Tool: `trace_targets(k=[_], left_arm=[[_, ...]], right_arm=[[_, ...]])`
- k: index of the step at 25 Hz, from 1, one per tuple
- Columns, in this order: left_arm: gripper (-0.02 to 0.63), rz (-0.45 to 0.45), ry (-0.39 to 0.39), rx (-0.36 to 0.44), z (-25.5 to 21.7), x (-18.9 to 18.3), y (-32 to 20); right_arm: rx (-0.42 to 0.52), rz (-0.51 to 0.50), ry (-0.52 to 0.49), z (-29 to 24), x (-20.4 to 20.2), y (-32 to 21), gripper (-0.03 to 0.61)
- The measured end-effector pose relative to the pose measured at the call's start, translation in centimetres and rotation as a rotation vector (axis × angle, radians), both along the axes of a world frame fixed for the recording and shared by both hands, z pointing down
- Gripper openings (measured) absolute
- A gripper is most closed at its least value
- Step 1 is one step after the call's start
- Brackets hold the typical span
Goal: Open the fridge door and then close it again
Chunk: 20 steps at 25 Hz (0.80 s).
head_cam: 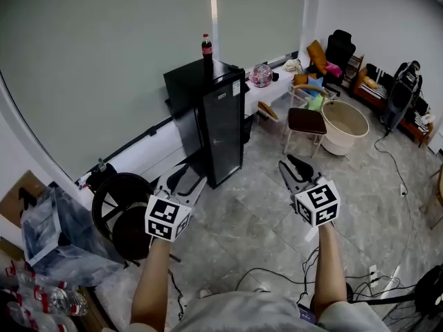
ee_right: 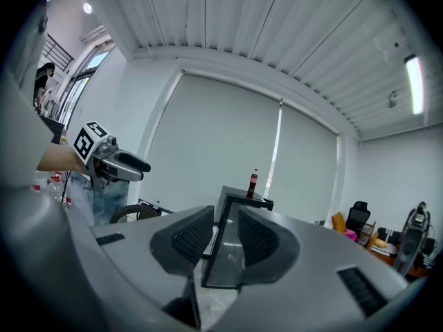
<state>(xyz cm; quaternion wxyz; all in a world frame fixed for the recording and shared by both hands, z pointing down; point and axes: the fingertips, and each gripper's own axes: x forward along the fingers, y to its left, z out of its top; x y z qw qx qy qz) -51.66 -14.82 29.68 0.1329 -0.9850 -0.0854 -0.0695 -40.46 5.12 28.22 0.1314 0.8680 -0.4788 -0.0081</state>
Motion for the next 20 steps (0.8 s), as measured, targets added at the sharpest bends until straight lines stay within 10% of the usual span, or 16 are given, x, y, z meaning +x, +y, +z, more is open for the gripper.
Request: trace_targets(k=[4,20], left_arm=[[0.194,-0.024,-0.004,-0.012,0.3,0.9,1.3],[0.193,-0.104,-0.078,-0.017,3.6,3.8,6.8]], right_arm=[[-0.019,-0.061,-0.033,1.0,0.2,1.3,0.207],[-0.007,-0.138,-0.121,3.6,4.8,7.9,0.238]])
